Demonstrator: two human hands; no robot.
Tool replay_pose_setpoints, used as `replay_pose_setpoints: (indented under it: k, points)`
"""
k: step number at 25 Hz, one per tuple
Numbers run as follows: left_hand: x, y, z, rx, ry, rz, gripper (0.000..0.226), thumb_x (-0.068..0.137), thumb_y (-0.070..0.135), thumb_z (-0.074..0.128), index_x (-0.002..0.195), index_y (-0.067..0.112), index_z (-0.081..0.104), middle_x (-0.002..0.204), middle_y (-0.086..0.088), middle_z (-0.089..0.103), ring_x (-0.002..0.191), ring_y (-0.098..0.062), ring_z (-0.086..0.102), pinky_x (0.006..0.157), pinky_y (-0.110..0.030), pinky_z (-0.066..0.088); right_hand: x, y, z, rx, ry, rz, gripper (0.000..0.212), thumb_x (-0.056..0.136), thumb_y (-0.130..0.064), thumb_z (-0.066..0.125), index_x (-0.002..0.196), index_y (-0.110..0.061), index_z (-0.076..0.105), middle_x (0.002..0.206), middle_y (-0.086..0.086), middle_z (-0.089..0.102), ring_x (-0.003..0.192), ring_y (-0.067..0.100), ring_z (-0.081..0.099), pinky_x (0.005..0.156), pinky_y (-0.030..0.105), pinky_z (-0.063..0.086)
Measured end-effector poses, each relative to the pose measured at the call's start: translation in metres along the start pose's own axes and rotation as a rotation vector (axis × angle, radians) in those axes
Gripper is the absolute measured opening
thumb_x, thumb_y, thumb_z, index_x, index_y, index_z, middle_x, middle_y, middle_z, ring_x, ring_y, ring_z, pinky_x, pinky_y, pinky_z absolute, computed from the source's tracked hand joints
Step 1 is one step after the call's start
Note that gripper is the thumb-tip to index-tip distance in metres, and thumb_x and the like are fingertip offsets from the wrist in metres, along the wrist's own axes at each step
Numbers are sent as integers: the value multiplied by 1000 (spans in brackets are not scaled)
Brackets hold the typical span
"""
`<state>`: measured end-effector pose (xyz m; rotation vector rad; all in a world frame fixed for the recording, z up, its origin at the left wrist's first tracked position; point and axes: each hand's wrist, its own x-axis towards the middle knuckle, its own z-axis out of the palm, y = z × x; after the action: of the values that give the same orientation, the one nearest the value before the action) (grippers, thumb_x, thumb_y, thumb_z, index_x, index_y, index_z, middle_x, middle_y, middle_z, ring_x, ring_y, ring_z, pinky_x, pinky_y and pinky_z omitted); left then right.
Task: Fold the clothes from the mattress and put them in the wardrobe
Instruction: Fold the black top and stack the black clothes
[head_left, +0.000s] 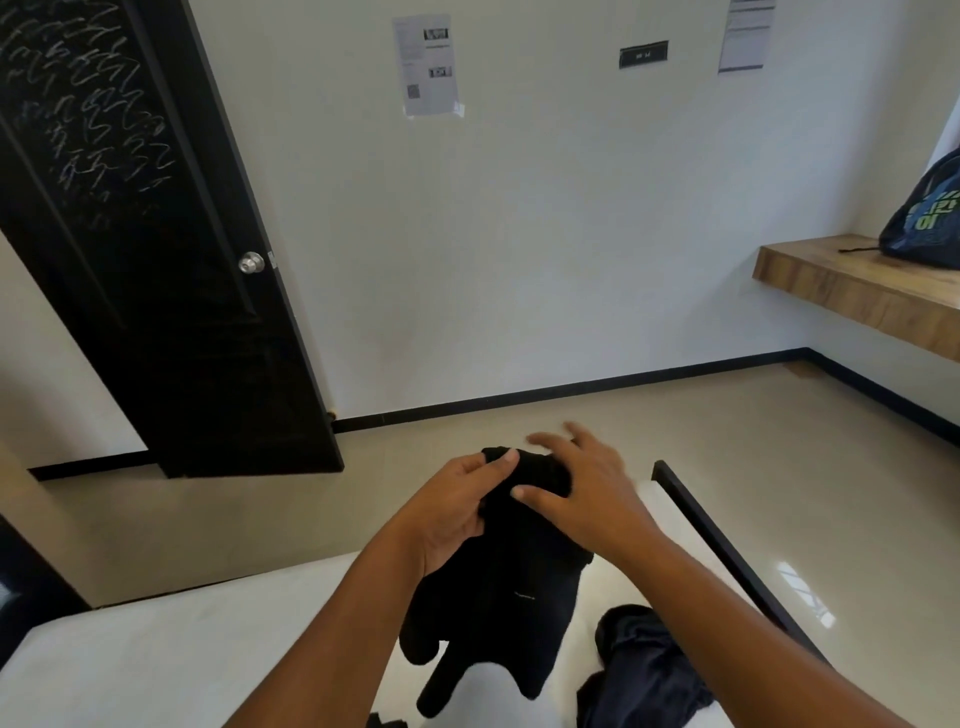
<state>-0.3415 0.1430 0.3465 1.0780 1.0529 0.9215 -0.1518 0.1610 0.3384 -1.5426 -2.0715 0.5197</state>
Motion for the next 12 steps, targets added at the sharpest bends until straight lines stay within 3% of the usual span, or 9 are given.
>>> replay_pose_setpoints:
  k: [2,4,7,9,12]
  points:
    - [-3,0,0,68,-27,12,38,97,39,66,122,10,71,121,-16,73,118,-32,68,108,-52,50,1,-14,-5,132,-108,-132,31,96,-42,65,126,-35,63,109,-11,67,105,11,66,92,34,57]
    - [-10,-3,-3,100,-35,31,33,96,33,68,124,15,70,121,-11,74,117,-29,69,106,-51,52,6,-16,-10,69,-131,-184,22,99,-36,62,117,-28,69,94,-9,71,85,8,68,82,35,60]
    - [-23,-20,-8,113,-11,72,33,94,27,72,127,23,67,120,-4,74,114,-24,71,99,-44,57,11,-19,-13,-88,-144,-248,24,96,-45,63,108,-27,74,88,-9,67,81,7,64,78,33,58]
    - [-28,-43,-15,213,0,6,38,90,32,78,126,24,68,120,1,75,112,-22,71,99,-43,58,13,-20,-15,-105,-95,-270,30,93,-51,65,103,-27,78,86,-13,64,82,5,61,78,27,54]
    - [-29,-82,-36,642,-120,-148,42,87,37,80,124,19,72,115,0,76,108,-18,72,98,-35,57,13,-16,-34,53,-57,-274,20,92,-44,70,103,-29,79,87,-21,67,85,-3,62,77,12,45]
